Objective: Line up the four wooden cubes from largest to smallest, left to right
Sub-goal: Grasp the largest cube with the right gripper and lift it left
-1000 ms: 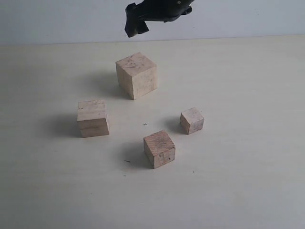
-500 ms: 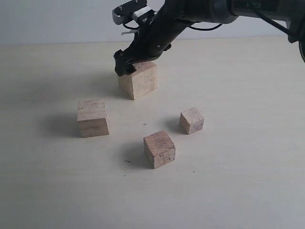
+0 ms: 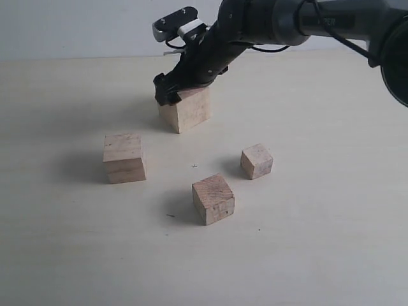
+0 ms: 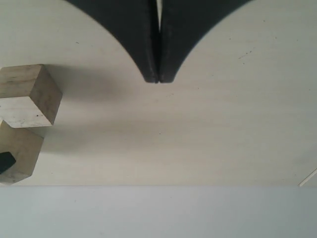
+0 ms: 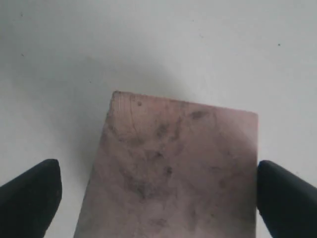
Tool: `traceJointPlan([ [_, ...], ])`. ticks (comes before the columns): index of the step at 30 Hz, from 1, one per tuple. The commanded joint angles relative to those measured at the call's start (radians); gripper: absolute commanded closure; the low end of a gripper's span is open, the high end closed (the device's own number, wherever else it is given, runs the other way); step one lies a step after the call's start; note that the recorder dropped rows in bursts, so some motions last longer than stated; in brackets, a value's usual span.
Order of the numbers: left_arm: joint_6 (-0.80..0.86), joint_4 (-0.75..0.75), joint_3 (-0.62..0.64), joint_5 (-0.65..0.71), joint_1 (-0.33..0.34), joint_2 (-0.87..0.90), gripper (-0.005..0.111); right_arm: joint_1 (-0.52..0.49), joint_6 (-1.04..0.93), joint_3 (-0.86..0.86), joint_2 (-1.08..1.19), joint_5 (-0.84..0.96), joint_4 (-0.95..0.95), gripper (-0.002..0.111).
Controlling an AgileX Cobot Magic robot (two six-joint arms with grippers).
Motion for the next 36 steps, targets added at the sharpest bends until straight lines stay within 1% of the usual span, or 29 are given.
traceJointPlan([
  [1,-0.007,0.002,0.003,-0.010,-0.005,-0.006,0.107,-0.002,0.007,-0.007,0.027,-0.012,-0.021,0.003],
  [4,-0.007,0.002,0.003,-0.010,-0.005,-0.006,0.107,-0.002,0.012,-0.007,0.031,-0.012,-0.020,0.006],
  [5,-0.007,0.002,0.003,-0.010,-0.005,-0.006,0.107,-0.002,0.012,-0.007,0.027,-0.010,-0.020,0.016],
  [7,-0.007,0.002,0.003,-0.010,-0.005,-0.006,0.107,-0.002,0.023,-0.007,0.017,-0.006,-0.020,0.044],
  [8,-0.007,0.002,0.003,-0.010,-0.005,-0.006,0.107,-0.002,0.031,-0.007,0.005,0.005,-0.020,0.064],
  [9,-0.007,0.002,0.003,-0.010,-0.005,-0.006,0.107,-0.002,0.031,-0.007,-0.002,0.017,-0.025,0.081],
  [10,-0.007,0.002,0.003,-0.010,-0.005,-0.006,0.107,-0.002,0.027,-0.007,-0.020,0.045,-0.034,0.107],
  [16,-0.007,0.002,0.003,-0.010,-0.005,-0.006,0.107,-0.002,0.027,-0.007,-0.108,0.059,-0.068,0.108],
  [18,-0.007,0.002,0.003,-0.010,-0.005,-0.006,0.107,-0.002,-0.011,-0.007,-0.134,0.082,-0.068,0.108],
  [21,-0.007,0.002,0.003,-0.010,-0.005,-0.006,0.107,-0.002,-0.178,-0.007,-0.161,0.149,-0.047,0.108],
  [24,-0.007,0.002,0.003,-0.010,-0.005,-0.006,0.107,-0.002,-0.486,-0.007,-0.168,0.281,0.000,0.108],
  [26,-0.007,0.002,0.003,-0.010,-0.005,-0.006,0.107,-0.005,-0.704,-0.007,-0.162,0.384,0.078,0.108],
  [28,-0.007,0.002,0.003,-0.010,-0.005,-0.006,0.107,-0.008,-0.880,-0.007,-0.153,0.452,0.168,0.108],
  [32,-0.007,0.002,0.003,-0.010,-0.005,-0.006,0.107,-0.013,-1.044,-0.007,-0.134,0.444,0.276,0.108],
  [36,-0.007,0.002,0.003,-0.010,-0.005,-0.006,0.107,-0.027,-1.050,-0.007,-0.105,0.380,0.327,0.108],
])
